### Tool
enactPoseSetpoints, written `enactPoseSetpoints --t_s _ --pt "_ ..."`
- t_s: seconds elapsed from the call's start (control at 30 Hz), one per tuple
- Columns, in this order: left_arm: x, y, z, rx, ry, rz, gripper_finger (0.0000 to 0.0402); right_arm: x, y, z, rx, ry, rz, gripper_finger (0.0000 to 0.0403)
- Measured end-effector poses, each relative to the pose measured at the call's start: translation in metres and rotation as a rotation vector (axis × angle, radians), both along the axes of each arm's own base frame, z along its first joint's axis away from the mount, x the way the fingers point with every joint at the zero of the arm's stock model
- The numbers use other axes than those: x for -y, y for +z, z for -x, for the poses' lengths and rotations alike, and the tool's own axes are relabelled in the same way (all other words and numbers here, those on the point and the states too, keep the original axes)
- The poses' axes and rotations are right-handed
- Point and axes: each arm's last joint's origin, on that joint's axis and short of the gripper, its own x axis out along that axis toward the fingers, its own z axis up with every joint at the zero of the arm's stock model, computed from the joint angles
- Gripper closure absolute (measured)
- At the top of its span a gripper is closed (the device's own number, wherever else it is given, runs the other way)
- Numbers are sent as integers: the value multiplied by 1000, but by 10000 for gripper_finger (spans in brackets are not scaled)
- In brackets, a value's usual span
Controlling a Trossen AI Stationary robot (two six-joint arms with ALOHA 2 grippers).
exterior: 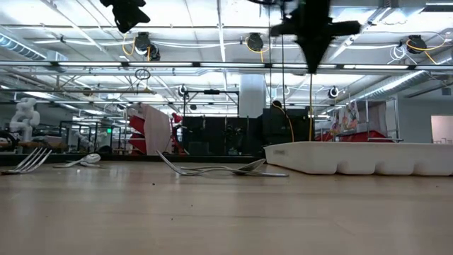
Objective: Sort silverware
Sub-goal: Put the fork into the silverware tray
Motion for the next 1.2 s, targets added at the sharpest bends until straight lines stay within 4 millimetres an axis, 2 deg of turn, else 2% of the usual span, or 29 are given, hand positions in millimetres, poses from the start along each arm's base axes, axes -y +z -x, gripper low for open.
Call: enactPoseSetpoints --t_s 0.17,0.27,0.43,0.7,1.0,1.2 --pt "0 1 0 6 1 -9 217 -11 -9 50 64 -121 -20 403" --pt "-1 1 -1 10 5 -12 217 -14 -23 67 109 -173 -16 403" --pt "-1 1 -1 8 9 -6 217 -14 -61 67 211 -175 -26 403" --pt "-1 0 0 -8 32 -18 217 -9 -127 77 201 -208 -139 402" --pt "-2 0 0 -14 55 -36 217 2 -158 93 155 -240 -149 403" --pt "-3 0 0 -18 67 -43 217 7 -164 91 193 -181 -151 402"
